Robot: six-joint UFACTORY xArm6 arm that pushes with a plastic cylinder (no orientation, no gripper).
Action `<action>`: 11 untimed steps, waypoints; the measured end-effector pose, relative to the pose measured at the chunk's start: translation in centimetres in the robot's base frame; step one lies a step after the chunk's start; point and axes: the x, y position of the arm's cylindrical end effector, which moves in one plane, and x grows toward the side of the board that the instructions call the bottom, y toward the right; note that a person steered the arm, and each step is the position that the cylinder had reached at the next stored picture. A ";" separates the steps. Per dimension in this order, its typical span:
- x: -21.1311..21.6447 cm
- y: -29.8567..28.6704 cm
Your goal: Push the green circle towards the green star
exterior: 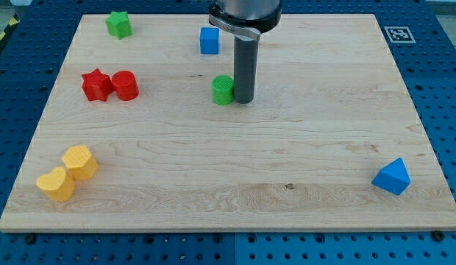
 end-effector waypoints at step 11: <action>-4.5 -10.9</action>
